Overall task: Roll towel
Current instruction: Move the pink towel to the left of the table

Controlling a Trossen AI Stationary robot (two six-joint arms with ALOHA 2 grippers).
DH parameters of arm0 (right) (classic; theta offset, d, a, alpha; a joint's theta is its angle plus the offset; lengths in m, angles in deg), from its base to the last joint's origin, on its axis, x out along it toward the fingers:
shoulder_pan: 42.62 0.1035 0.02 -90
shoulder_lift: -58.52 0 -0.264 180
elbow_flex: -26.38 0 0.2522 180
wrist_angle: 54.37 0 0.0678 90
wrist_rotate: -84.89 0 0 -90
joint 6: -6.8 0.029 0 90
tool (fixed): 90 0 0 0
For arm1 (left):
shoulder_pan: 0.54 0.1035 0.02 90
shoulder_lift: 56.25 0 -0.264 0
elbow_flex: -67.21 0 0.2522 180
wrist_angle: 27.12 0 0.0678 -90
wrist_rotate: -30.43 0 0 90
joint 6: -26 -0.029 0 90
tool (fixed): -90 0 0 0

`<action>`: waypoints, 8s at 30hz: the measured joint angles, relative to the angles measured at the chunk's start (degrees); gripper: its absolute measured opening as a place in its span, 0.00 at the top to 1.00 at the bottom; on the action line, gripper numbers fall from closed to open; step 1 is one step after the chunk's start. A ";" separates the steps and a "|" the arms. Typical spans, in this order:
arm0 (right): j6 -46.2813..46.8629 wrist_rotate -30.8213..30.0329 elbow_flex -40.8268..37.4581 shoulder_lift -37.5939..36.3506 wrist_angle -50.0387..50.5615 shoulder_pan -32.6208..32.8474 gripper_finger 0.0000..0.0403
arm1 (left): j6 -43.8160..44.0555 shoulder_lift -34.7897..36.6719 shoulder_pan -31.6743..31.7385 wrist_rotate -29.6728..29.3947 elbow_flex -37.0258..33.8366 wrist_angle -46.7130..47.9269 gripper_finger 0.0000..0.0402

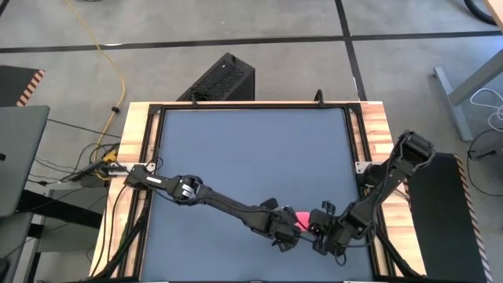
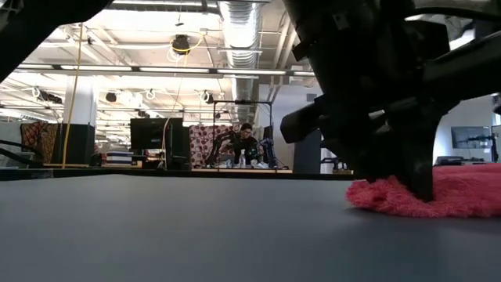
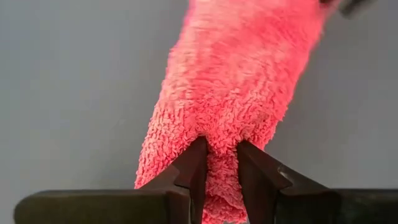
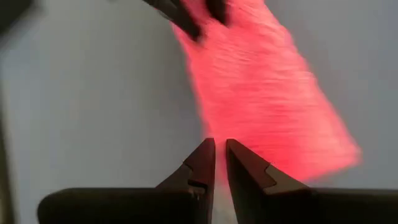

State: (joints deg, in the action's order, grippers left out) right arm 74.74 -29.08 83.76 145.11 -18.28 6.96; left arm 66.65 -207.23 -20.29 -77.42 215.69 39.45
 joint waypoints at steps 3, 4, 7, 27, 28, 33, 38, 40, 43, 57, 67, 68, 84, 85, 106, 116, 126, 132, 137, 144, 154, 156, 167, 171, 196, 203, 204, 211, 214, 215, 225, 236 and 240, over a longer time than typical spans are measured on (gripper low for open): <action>-3.13 -1.25 0.01 -0.04 -4.58 -0.36 0.83 | 0.18 0.05 0.21 0.64 0.02 0.47 0.82; -3.91 -1.19 0.07 -0.07 -5.35 -0.68 0.83 | 0.17 0.03 0.16 0.59 0.01 0.57 0.82; -4.37 1.74 0.98 -0.09 -1.88 -1.34 0.83 | 0.25 0.05 0.18 0.60 0.00 1.21 0.82; 20.79 6.37 3.39 -0.10 19.79 13.89 0.83 | 11.15 -0.04 2.41 -5.66 -0.29 38.21 0.82; 22.22 6.11 3.39 -0.09 20.45 14.69 0.83 | 10.73 -0.08 2.38 -6.05 -0.33 38.43 0.82; 27.93 6.01 3.39 -0.09 23.24 17.90 0.83 | 8.01 1.64 1.63 -10.20 -0.24 37.28 0.82; 31.07 5.99 3.39 -0.10 25.55 19.45 0.83 | 4.57 5.07 0.82 -17.34 -0.14 36.54 0.82; 31.63 5.98 3.37 -0.09 26.45 19.54 0.83 | 3.82 5.93 0.77 -17.99 -0.07 36.25 0.82; 31.67 5.74 3.35 -0.11 27.30 19.27 0.83 | 3.83 6.45 0.77 -18.11 -0.09 35.49 0.82; 34.05 2.81 -3.57 -0.11 14.92 18.54 0.83 | -1.12 7.44 0.84 -7.42 0.04 28.30 0.62; 34.21 0.80 -5.95 -0.24 9.82 18.76 0.83 | -3.86 8.05 1.25 -2.54 0.17 24.52 0.41; 34.21 0.83 -5.96 -0.24 9.76 18.74 0.83 | -4.85 8.27 1.25 -2.86 0.17 22.56 0.40; 38.14 0.83 -6.03 -0.13 9.12 20.17 0.83 | -11.99 8.35 7.68 -5.94 -0.05 16.42 0.39; 38.45 0.77 -6.03 -0.12 9.12 20.31 0.83 | -11.86 8.36 8.14 -5.46 -0.05 16.98 0.39; 38.73 0.02 -6.05 -0.07 9.03 20.40 0.83 | -6.89 9.03 8.70 2.18 -13.16 15.57 0.39; 38.71 0.06 -6.05 -0.07 8.95 20.40 0.83 | -3.33 8.82 9.16 3.30 -14.67 11.83 0.50; 40.06 0.21 -6.03 -0.09 8.92 20.40 0.83 | -4.05 8.81 9.52 1.79 -14.34 12.20 0.96; 40.06 0.24 -6.01 -0.09 8.92 20.40 0.83 | -8.87 8.81 9.51 2.63 -14.34 11.65 0.86; 40.07 0.24 -6.01 -0.09 8.93 20.40 0.83 | -14.26 8.83 9.51 4.01 -14.39 11.03 0.71; 40.12 0.21 -5.97 -0.09 9.18 20.40 0.83 | -15.56 8.86 9.38 4.27 -14.36 12.39 0.51; 40.15 0.08 -5.92 -0.09 9.70 20.40 0.83 | -11.55 8.64 9.34 6.47 -11.59 19.00 0.36; 40.15 0.06 -5.90 -0.09 9.93 20.40 0.83 | -12.70 8.27 9.26 5.54 -9.40 20.25 0.35; 40.15 0.11 -5.88 -0.09 10.37 20.42 0.83 | -14.71 8.09 9.81 2.96 -1.42 21.81 0.35; 40.15 0.17 -5.89 -0.10 10.39 20.42 0.83 | -16.82 8.29 9.51 1.87 -0.79 20.92 0.35; 43.08 1.34 -6.01 -0.13 9.12 20.40 0.83 | -11.03 9.77 13.51 11.58 -19.92 12.93 0.35; 43.11 1.52 -6.01 -0.13 9.06 20.40 0.83 | -7.12 9.77 14.56 15.13 -20.00 11.91 0.47; 43.12 1.55 -6.01 -0.13 9.06 20.40 0.83 | -7.16 9.77 14.74 15.61 -20.00 11.81 0.50; 43.12 2.09 -6.05 -0.64 9.06 20.37 0.83 | -7.97 9.77 15.01 17.52 -20.00 11.55 0.84; 43.14 2.55 -6.05 -0.68 9.08 20.37 0.83 | -7.99 9.77 15.00 17.57 -20.00 11.14 0.96; 43.15 2.69 -6.05 -0.70 9.08 20.35 0.83 | -8.01 9.77 15.00 17.61 -20.00 10.95 0.96; 43.19 2.84 -5.97 -0.72 9.68 20.37 0.83 | -5.65 9.32 14.48 12.42 -15.88 18.35 0.95; 43.19 2.36 -5.88 -0.75 11.04 20.44 0.83 | 2.23 12.45 16.23 5.07 -12.33 34.91 0.97; 43.19 2.16 -5.88 -0.75 11.18 20.44 0.83 | 5.36 14.31 16.33 3.19 -12.35 36.17 0.97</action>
State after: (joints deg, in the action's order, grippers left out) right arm 117.93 -26.92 77.88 144.36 -7.11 27.40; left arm 72.02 -192.92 -3.96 -74.23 203.33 75.62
